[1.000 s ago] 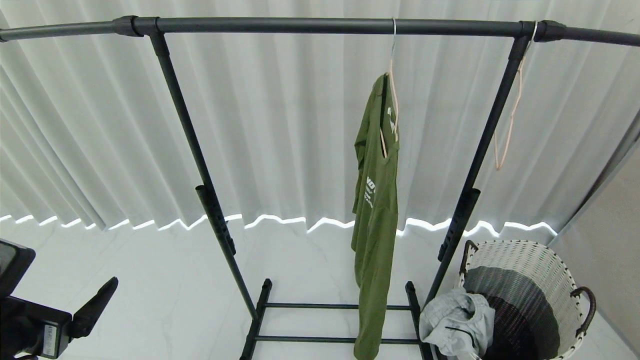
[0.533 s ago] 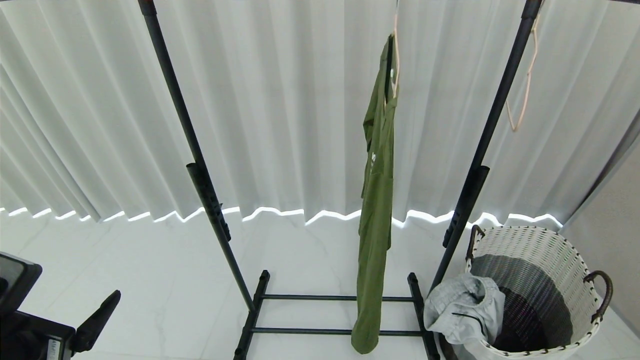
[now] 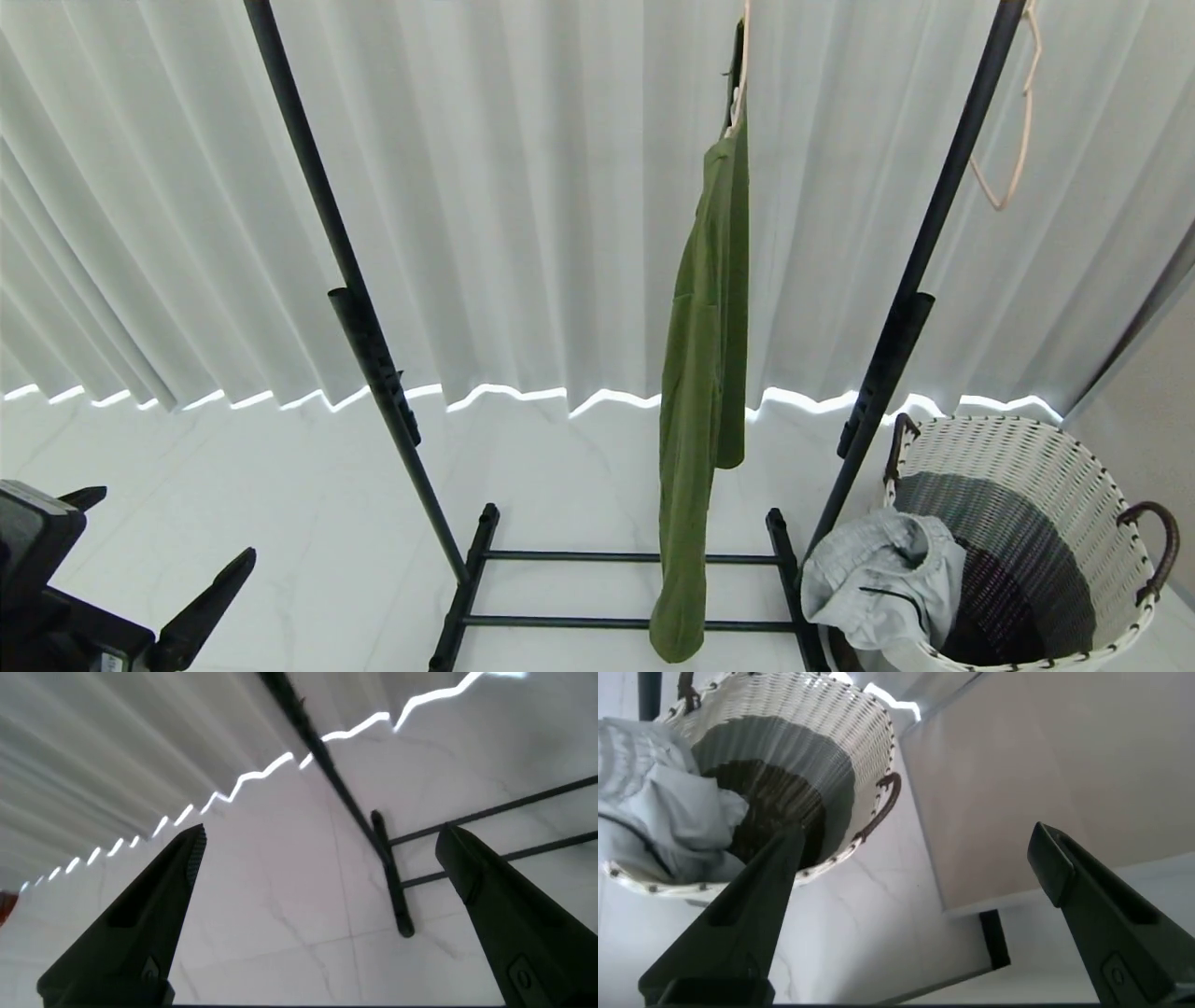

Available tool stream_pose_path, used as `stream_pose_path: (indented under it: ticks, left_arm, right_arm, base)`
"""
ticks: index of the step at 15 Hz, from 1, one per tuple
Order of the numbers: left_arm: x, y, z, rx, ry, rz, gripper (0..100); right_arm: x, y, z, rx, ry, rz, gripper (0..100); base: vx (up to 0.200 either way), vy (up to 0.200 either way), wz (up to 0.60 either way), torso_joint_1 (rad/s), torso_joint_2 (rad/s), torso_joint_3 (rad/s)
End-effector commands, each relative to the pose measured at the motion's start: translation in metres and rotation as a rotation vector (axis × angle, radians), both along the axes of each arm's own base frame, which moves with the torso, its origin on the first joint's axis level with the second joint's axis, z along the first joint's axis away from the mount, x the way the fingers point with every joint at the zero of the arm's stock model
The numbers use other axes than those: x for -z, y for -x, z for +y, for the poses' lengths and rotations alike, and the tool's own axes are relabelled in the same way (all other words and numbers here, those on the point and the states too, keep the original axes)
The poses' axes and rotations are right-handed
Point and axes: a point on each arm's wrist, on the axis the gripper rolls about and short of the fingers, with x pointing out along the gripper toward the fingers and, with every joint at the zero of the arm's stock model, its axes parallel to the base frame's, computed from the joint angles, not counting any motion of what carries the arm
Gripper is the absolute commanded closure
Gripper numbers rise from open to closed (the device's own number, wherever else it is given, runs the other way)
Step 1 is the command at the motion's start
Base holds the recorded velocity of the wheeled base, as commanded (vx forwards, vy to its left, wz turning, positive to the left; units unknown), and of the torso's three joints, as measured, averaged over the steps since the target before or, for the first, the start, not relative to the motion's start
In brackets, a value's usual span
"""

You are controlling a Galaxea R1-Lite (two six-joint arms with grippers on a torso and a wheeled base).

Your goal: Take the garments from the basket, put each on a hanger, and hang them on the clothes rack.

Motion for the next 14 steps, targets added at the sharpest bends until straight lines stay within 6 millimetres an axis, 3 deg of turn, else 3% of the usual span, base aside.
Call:
stream_pose_path:
  ticks: [1,5,11,14]
  left_arm:
    - [0.0,0.001,-0.001,0.015,0.0,-0.006,0]
    - [0.001,0.0,-0.001,0.016,-0.001,0.004,0]
    - [0.004,0.001,-0.001,0.02,-0.011,0.016,0]
    - [0.006,0.001,-0.003,0.043,-0.016,0.021,0]
  right_arm:
    - [0.004,0.002,0.0,-0.016,0.007,0.012,0]
    - [0.023,-0.007,0.003,-0.102,-0.01,0.123,0]
    - [0.066,-0.039,0.014,-0.295,-0.1,0.405,0]
    - [0.09,-0.067,0.033,-0.341,-0.156,0.471,0]
  base:
    - [0.2,0.0,0.0,0.002,0.03,0.002]
    - [0.2,0.0,0.0,0.002,0.01,0.004]
    - [0.0,0.0,0.0,0.0,0.0,0.0]
    - [0.0,0.0,0.0,0.0,0.0,0.0]
